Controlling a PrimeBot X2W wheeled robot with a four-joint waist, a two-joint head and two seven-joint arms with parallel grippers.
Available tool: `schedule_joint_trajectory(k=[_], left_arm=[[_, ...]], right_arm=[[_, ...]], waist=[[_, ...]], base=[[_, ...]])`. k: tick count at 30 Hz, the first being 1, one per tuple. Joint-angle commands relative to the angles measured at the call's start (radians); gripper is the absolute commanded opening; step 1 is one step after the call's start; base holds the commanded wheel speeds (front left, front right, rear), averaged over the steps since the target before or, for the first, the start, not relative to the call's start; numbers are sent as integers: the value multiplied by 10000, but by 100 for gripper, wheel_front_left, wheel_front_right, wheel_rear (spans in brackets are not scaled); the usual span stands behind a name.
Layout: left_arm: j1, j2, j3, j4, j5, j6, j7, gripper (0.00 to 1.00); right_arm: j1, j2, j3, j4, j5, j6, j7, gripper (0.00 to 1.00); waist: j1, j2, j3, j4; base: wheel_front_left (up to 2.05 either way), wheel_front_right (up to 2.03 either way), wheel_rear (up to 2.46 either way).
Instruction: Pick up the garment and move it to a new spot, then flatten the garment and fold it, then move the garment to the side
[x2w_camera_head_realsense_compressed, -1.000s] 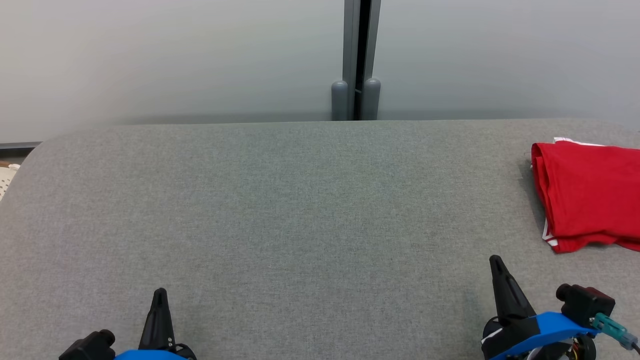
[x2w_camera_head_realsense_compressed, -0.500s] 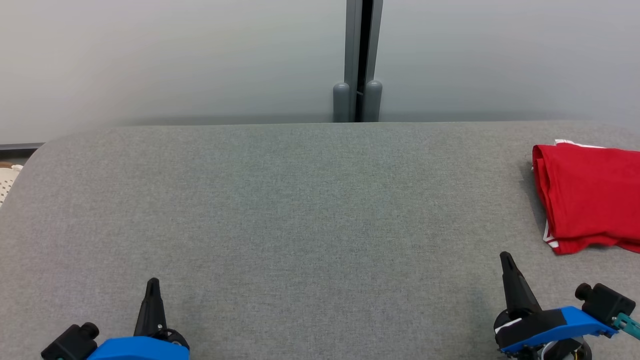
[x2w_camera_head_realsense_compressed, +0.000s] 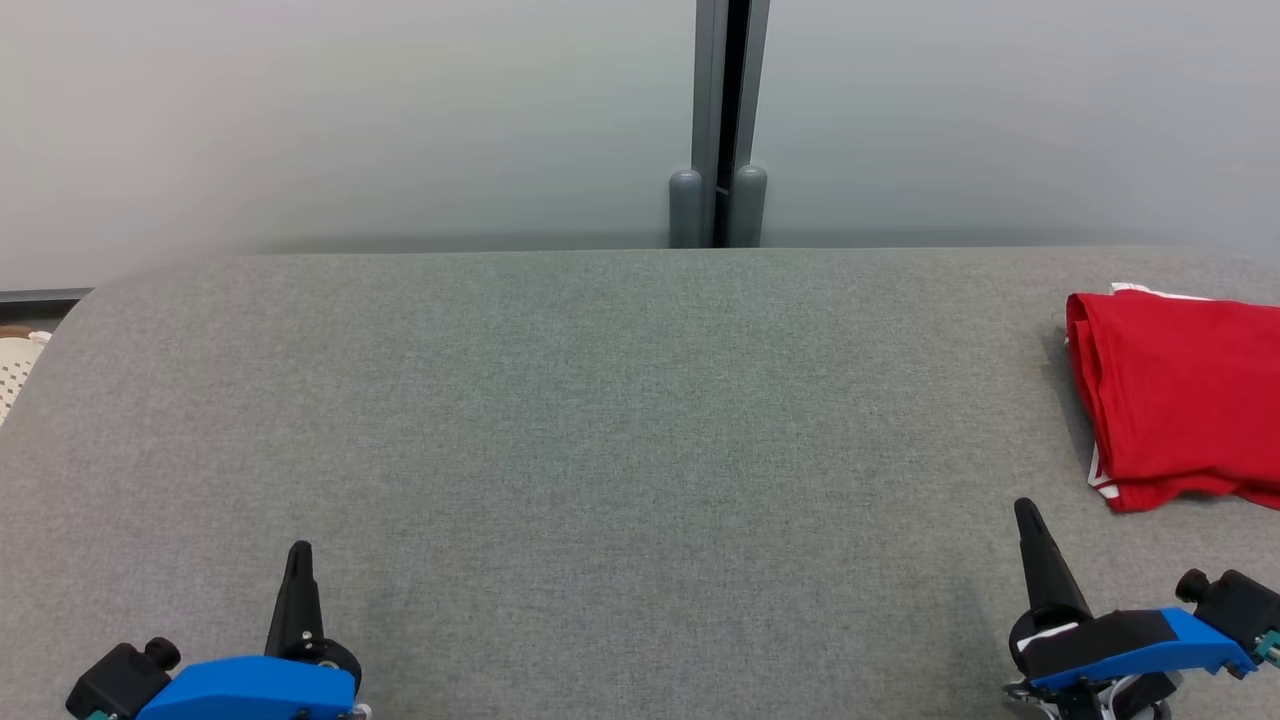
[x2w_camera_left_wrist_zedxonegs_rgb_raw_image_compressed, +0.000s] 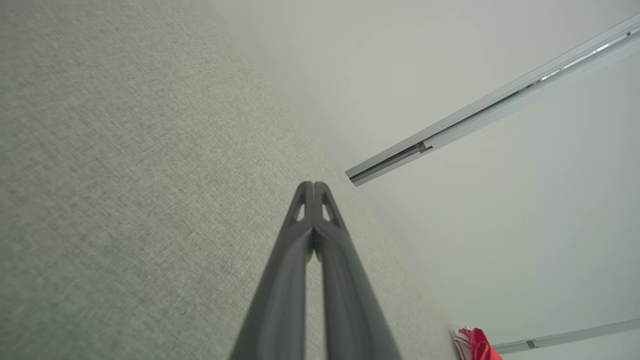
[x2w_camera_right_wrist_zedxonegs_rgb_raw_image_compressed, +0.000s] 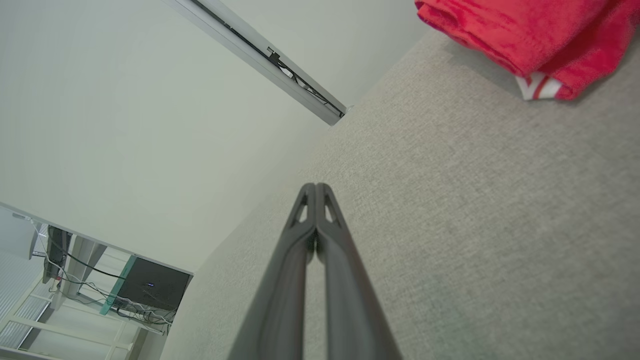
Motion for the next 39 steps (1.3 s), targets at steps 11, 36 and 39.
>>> schedule_joint_trajectory(k=[11,36,39], left_arm=[[-427,1,233,-193,-1347,-88,376,0],[-742,-10,505,-281,-3470,-176,993,0],[-749,-12,537,-288,-3710,-185,1057,0]], right_arm=[[-268,-38,-204,-275,1510,3,381,0],[-312,-46,-486,-477,3903,3,998,0],[-319,-48,-518,-501,4178,3,1078,0]], waist=[[-1,0,-46,32],[-1,0,-141,98],[-1,0,-153,106]], base=[[0,0,0],[0,0,0],[0,0,0]])
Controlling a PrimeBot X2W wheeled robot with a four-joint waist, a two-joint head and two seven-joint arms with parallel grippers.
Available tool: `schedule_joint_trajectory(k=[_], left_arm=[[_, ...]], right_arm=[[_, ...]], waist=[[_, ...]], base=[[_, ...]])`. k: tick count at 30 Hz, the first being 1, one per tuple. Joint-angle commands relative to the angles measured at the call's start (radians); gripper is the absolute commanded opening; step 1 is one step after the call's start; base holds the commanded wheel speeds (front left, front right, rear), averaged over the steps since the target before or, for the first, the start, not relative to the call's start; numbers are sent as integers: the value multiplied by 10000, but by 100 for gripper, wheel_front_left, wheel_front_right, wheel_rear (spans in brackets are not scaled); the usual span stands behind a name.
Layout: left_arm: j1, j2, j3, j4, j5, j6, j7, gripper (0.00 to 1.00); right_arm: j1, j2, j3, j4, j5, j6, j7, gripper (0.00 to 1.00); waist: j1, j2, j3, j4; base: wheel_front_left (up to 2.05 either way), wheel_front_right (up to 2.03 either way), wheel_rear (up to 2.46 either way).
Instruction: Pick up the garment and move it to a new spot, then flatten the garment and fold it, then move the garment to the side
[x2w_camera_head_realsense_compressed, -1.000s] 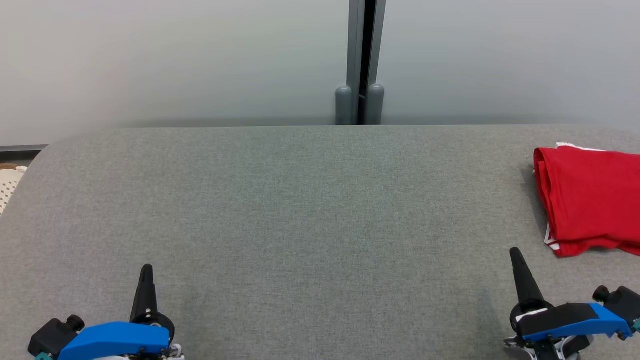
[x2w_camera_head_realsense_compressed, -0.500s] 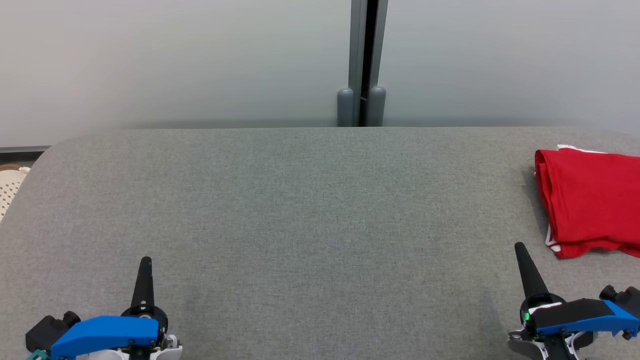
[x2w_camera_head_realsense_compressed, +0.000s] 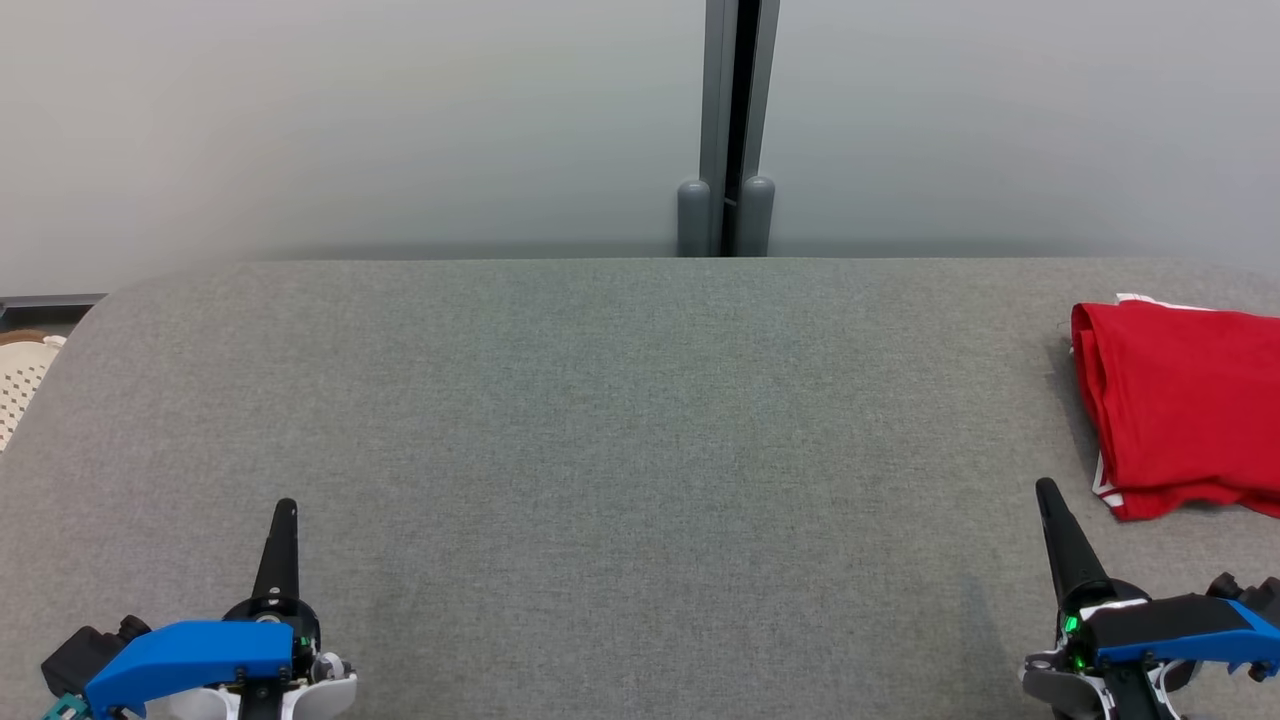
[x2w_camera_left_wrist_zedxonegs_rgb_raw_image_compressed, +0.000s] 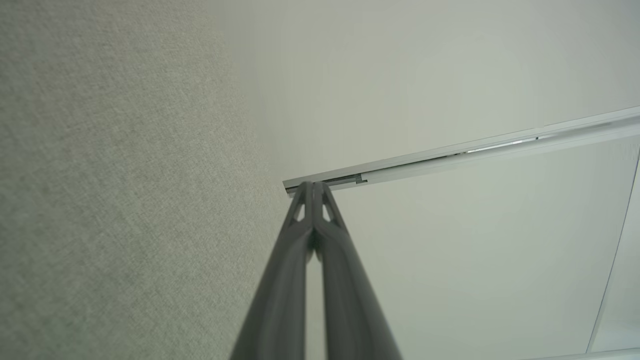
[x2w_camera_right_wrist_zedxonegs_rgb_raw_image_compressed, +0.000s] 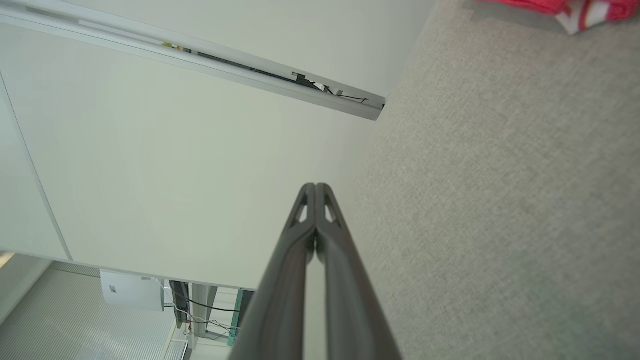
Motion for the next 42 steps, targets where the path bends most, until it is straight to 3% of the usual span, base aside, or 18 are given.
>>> schedule_joint_trajectory(k=[1,42], left_arm=[[-172,-5,41,-86,-192,-87,59,0],[-510,-24,361,-180,-2702,-187,790,0]], right_arm=[[-197,-44,-55,-109,231,3,58,0],[-241,-54,-387,-335,3050,4,805,0]], waist=[[0,0,-4,3],[-1,0,-156,109]], base=[[0,0,0],[0,0,0]])
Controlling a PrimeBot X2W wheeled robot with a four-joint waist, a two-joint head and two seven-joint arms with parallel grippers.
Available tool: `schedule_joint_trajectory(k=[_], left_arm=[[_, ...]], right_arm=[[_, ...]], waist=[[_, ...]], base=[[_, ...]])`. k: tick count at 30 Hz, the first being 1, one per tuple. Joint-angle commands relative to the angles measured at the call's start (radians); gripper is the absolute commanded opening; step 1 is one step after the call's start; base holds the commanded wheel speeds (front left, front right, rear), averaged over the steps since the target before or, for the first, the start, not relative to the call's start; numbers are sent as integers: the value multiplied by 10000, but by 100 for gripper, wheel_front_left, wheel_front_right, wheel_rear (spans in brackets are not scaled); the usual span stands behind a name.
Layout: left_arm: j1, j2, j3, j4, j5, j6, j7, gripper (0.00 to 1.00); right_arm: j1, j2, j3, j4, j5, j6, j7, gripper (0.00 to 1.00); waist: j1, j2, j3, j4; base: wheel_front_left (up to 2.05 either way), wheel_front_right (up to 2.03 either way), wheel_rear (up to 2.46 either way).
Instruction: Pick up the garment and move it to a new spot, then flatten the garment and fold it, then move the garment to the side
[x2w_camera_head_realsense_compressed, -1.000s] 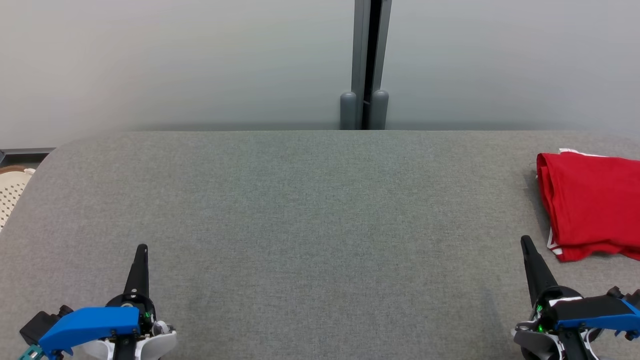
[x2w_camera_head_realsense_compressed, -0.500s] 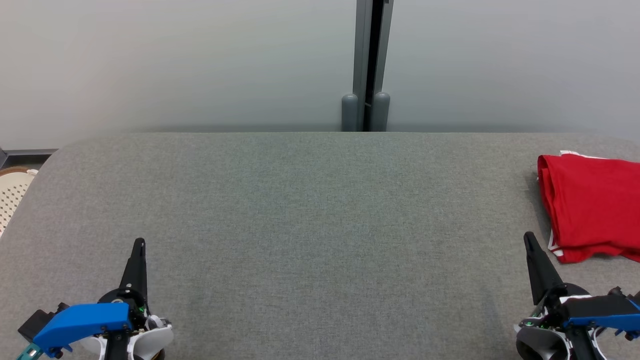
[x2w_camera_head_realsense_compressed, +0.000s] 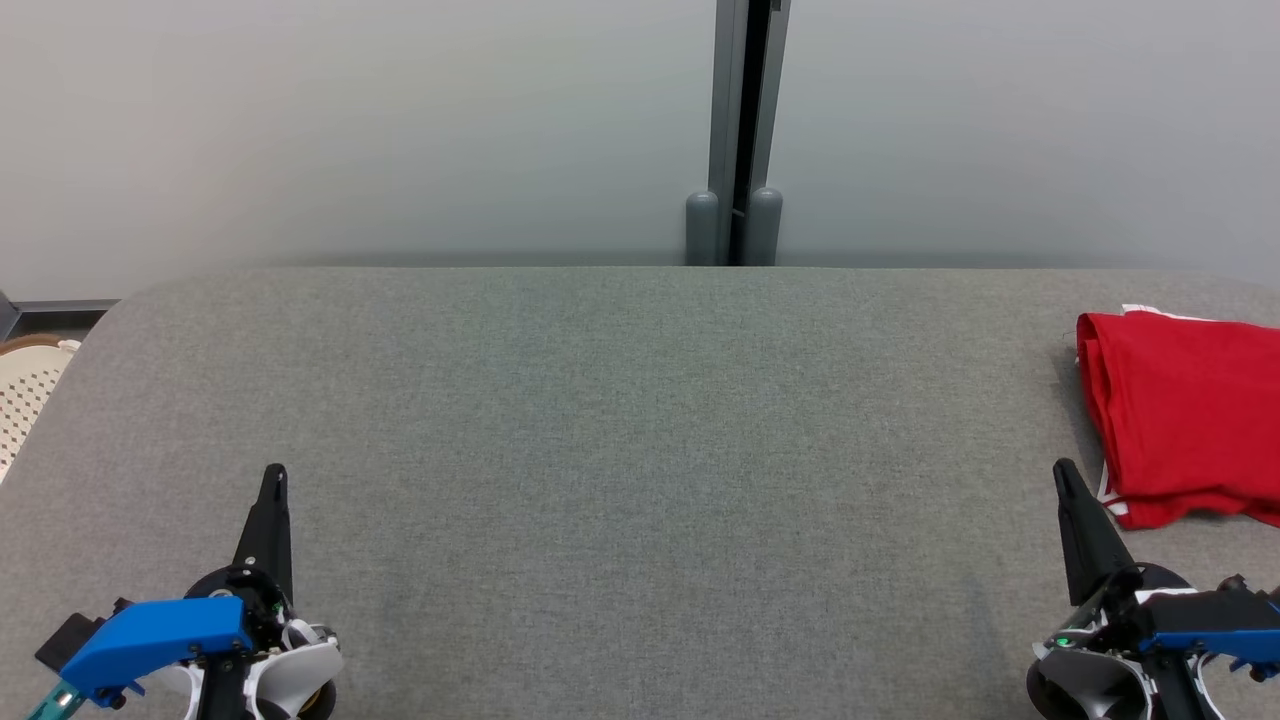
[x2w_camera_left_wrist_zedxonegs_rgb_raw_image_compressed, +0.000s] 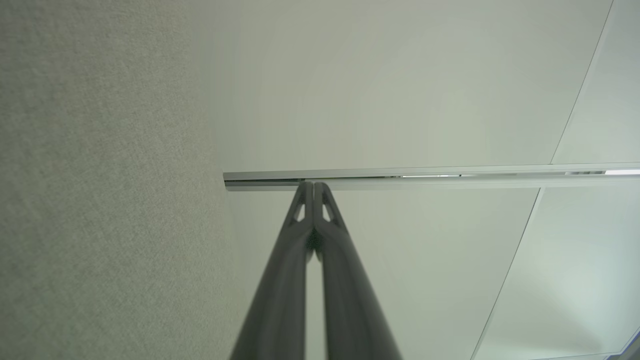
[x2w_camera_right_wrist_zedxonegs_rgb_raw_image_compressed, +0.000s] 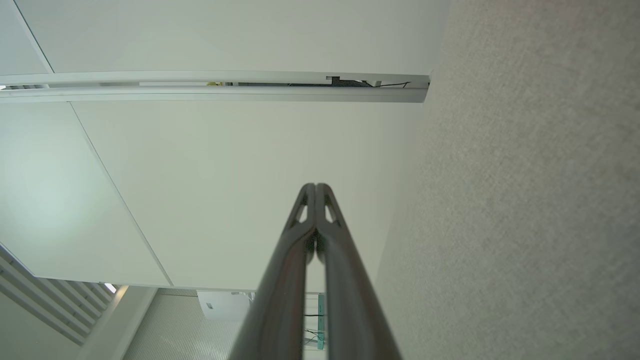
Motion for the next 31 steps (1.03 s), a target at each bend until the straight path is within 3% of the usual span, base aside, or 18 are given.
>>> schedule_joint_trajectory(k=[1,31], left_arm=[[-102,-18,20,-34,-21,-93,44,0],[-101,-18,17,-35,-24,-92,42,0]], right_arm=[[-138,-46,-27,-32,28,4,55,0],[-138,-45,-27,-32,21,4,55,0]], waist=[[0,0,1,0],[0,0,1,0]], base=[[0,0,0],[0,0,0]])
